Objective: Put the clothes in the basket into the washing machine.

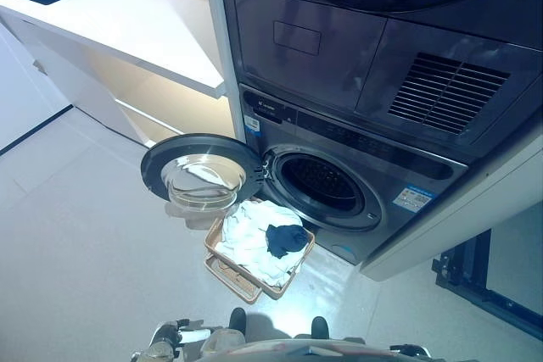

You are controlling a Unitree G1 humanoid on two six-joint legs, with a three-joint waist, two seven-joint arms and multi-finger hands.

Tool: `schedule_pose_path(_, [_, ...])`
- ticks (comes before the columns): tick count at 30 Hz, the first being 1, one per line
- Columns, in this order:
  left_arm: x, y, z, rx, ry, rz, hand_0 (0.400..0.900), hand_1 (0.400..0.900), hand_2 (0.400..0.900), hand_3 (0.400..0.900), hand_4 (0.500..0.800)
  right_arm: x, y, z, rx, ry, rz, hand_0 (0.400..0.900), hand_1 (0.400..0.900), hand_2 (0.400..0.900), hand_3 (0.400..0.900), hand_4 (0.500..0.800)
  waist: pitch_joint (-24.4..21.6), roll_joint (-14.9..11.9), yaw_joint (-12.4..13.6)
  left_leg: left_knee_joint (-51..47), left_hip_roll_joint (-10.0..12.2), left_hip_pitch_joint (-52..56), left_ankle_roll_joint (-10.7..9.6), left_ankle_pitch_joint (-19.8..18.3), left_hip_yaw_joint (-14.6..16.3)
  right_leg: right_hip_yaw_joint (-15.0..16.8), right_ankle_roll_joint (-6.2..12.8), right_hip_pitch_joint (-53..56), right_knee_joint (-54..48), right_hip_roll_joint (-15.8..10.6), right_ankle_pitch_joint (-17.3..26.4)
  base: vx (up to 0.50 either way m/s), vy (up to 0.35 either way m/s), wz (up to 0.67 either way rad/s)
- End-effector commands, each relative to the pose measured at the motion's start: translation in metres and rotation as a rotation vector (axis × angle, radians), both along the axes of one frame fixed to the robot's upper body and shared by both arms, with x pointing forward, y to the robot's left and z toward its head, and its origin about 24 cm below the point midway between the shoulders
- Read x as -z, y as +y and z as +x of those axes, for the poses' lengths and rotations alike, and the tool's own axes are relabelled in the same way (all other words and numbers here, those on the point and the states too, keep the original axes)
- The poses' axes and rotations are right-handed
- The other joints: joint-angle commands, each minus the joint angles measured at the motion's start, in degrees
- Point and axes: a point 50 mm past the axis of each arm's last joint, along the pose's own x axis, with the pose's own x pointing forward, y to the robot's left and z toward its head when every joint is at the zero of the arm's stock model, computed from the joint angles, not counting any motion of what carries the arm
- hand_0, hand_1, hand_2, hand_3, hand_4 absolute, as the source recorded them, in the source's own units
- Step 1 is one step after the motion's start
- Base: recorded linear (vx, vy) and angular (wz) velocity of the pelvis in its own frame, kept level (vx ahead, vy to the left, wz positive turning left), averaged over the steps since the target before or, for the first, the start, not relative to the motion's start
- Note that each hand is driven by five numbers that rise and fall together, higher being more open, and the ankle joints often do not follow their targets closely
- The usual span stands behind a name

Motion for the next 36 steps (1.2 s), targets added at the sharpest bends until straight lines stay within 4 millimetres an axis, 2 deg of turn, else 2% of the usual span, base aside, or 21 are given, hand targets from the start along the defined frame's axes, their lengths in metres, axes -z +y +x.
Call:
schedule_pose_path(1, [-0.009, 0.011, 0.022, -0.023, -0.092, 0.027, 0.900, 0.900, 0.900, 0.900, 0.800, -0.008, -0.013, 0.017, -0.043, -0.032, -0.050, 0.900, 0.900, 0.900, 0.900, 0.800, 1.47, 2.20, 0.54, 0.24, -2.78, -1.06, 3.54, -3.97, -2.74, -1.02, -3.63, 3.75, 0.48, 3.95, -0.10, 0.00, 0.000, 0.00])
schedule_pose_path(6, [-0.008, 0.012, 0.017, -0.039, -0.077, 0.030, 0.900, 0.900, 0.900, 0.900, 0.800, -0.008, -0.015, 0.016, -0.046, -0.032, -0.058, 0.900, 0.900, 0.900, 0.900, 0.800, 1.85, 2.16, 0.58, 0.24, -2.71, -1.23, 3.55, -3.87, -2.81, -1.17, -3.55, 3.69, 0.50, 3.97, -0.06, 0.00, -0.001, 0.01])
schedule_pose_path(9, [-0.009, 0.013, 0.017, -0.043, -0.080, 0.033, 0.900, 0.900, 0.900, 0.900, 0.800, -0.011, -0.020, 0.023, -0.076, -0.045, -0.080, 0.900, 0.900, 0.900, 0.900, 0.800, 2.38, 2.12, 0.68, 0.24, -2.68, -1.44, 3.56, -3.71, -2.81, -1.18, -3.54, 3.65, 0.53, 3.97, -0.01, 0.00, -0.007, 0.03])
schedule_pose_path(11, [-0.009, 0.015, 0.017, -0.045, -0.082, 0.039, 0.900, 0.900, 0.900, 0.900, 0.800, -0.015, -0.024, 0.035, -0.133, -0.064, -0.105, 0.900, 0.900, 0.900, 0.900, 0.800, 3.08, 2.06, 0.93, 0.24, -2.70, -1.75, 3.59, -3.51, -2.80, -1.27, -3.49, 3.51, 0.61, 3.98, 0.04, -0.01, -0.006, 0.04])
schedule_pose_path(14, [-0.012, 0.019, 0.021, -0.047, -0.103, 0.050, 0.900, 0.900, 0.900, 0.900, 0.800, -0.029, -0.035, 0.067, -0.249, -0.130, -0.168, 0.900, 0.900, 0.900, 0.900, 0.800, 4.49, 2.10, 1.36, 0.24, -2.69, -2.43, 3.65, -3.21, -2.67, -1.49, -3.46, 3.17, 0.66, 4.02, 0.06, -0.02, -0.014, 0.03])
schedule_pose_path(15, [-0.014, 0.021, 0.023, -0.048, -0.111, 0.056, 0.900, 0.900, 0.900, 0.900, 0.800, -0.039, -0.038, 0.089, -0.363, -0.161, -0.207, 0.900, 0.900, 0.900, 0.900, 0.800, 5.27, 2.08, 1.66, 0.24, -2.67, -2.80, 3.71, -3.05, -2.65, -1.57, -3.46, 2.92, 0.65, 4.04, 0.10, 0.00, 0.000, 0.00])
schedule_pose_path(17, [-0.015, 0.024, 0.025, -0.047, -0.118, 0.064, 0.900, 0.900, 0.900, 0.900, 0.800, -0.051, -0.042, 0.111, -0.483, -0.186, -0.264, 0.900, 0.900, 0.900, 0.900, 0.800, 6.56, 1.94, 2.11, 0.24, -2.65, -3.31, 3.82, -2.80, -2.52, -1.54, -3.41, 2.63, 0.72, 4.09, 0.20, 0.00, 0.000, 0.00])
schedule_pose_path(18, [-0.015, 0.024, 0.026, -0.048, -0.119, 0.063, 0.900, 0.900, 0.900, 0.900, 0.800, -0.051, -0.042, 0.111, -0.484, -0.186, -0.264, 0.900, 0.900, 0.900, 0.900, 0.800, 6.63, 1.97, 2.02, 0.24, -2.65, -3.27, 3.82, -2.81, -2.53, -1.55, -3.41, 2.67, 0.73, 4.09, 0.19, 0.00, 0.000, 0.00])
schedule_pose_path(19, [-0.016, 0.025, 0.028, -0.057, -0.128, 0.067, 0.900, 0.900, 0.900, 0.900, 0.800, -0.058, -0.039, 0.126, -0.606, -0.205, -0.291, 0.900, 0.900, 0.900, 0.900, 0.800, 7.79, 1.76, 2.42, 0.38, -2.56, -3.66, 3.90, -2.74, -2.33, -1.67, -3.28, 2.44, 0.91, 4.16, 0.35, 0.00, 0.000, 0.00])
schedule_pose_path(22, [-0.015, 0.021, 0.034, -0.056, -0.130, 0.060, 0.900, 0.900, 0.900, 0.900, 0.800, -0.073, -0.032, 0.157, -0.754, -0.241, -0.339, 0.900, 0.900, 0.900, 0.900, 0.800, 10.55, 1.48, 3.20, 1.40, -2.45, -5.02, 3.90, -2.22, -2.16, -1.70, -3.01, 1.60, 1.77, 4.20, 0.45, -0.02, -0.016, 0.00])
schedule_pose_path(25, [-0.016, 0.013, 0.044, -0.052, -0.149, 0.047, 0.900, 0.900, 0.900, 0.900, 0.800, -0.084, -0.020, 0.181, -0.819, -0.296, -0.355, 0.900, 0.900, 0.900, 0.900, 0.800, 13.94, 1.49, 4.08, 4.00, -2.55, -7.41, 3.65, -2.04, -2.22, -1.84, -2.79, 0.15, 2.98, 4.36, 0.56, -0.08, -0.007, 0.04])
schedule_pose_path(28, [-0.016, 0.010, 0.048, -0.072, -0.161, 0.042, 0.900, 0.900, 0.900, 0.900, 0.800, -0.088, -0.010, 0.191, -0.865, -0.329, -0.362, 0.900, 0.900, 0.900, 0.900, 0.800, 17.08, 1.64, 4.46, 5.05, -2.58, -9.23, 3.50, -2.01, -2.23, -2.22, -2.63, -1.15, 3.97, 4.50, 0.59, -0.06, -0.003, 0.08])
schedule_pose_path(29, [-0.015, 0.010, 0.046, -0.036, -0.146, 0.066, 0.900, 0.900, 0.900, 0.900, 0.800, -0.156, 0.022, 0.272, -0.964, -0.540, -0.476, 0.900, 0.900, 0.900, 0.900, 0.800, 17.53, 1.62, 5.81, 4.99, -2.87, -9.62, 3.49, -2.03, -2.63, -2.37, -2.75, -1.28, 4.20, 4.37, 0.69, -0.02, -0.013, 0.14])
schedule_pose_path(30, [-0.018, 0.005, 0.055, -0.056, -0.178, 0.039, 0.900, 0.900, 0.900, 0.900, 0.800, -0.157, 0.029, 0.274, -0.983, -0.572, -0.457, 0.900, 0.900, 0.900, 0.900, 0.800, 18.51, 1.70, 6.20, 5.20, -2.53, -10.13, 3.31, -1.76, -2.53, -2.38, -2.53, -1.89, 5.02, 4.54, 0.64, -0.02, 0.004, 0.13])
schedule_pose_path(31, [-0.020, 0.008, 0.057, -0.071, -0.195, 0.044, 0.900, 0.900, 0.900, 0.900, 0.800, -0.168, 0.026, 0.280, -0.979, -0.597, -0.476, 0.900, 0.900, 0.900, 0.900, 0.800, 19.65, 1.86, 6.52, 5.38, -2.39, -10.49, 3.22, -1.76, -2.45, -2.51, -2.36, -2.47, 5.61, 4.52, 0.71, -0.05, 0.042, 0.02])
schedule_pose_path(32, [-0.018, 0.009, 0.053, -0.087, -0.185, 0.044, 0.900, 0.900, 0.900, 0.900, 0.800, -0.179, 0.022, 0.286, -0.964, -0.623, -0.496, 0.900, 0.900, 0.900, 0.900, 0.800, 20.65, 2.12, 6.73, 5.70, -2.30, -10.93, 3.09, -1.70, -2.43, -2.35, -2.16, -3.04, 6.22, 4.59, 0.80, -0.08, 0.055, 0.00])
schedule_pose_path(36, [-0.018, 0.011, 0.048, -0.125, -0.190, 0.042, 0.900, 0.900, 0.900, 0.900, 0.800, -0.214, 0.043, 0.306, -1.021, -0.783, -0.522, 0.900, 0.900, 0.900, 0.900, 0.800, 23.79, 2.08, 7.02, 8.10, -1.59, -13.91, 2.45, -1.70, -1.70, -2.13, -1.30, -6.73, 9.32, 4.77, 1.19, -0.03, 0.026, -0.02])
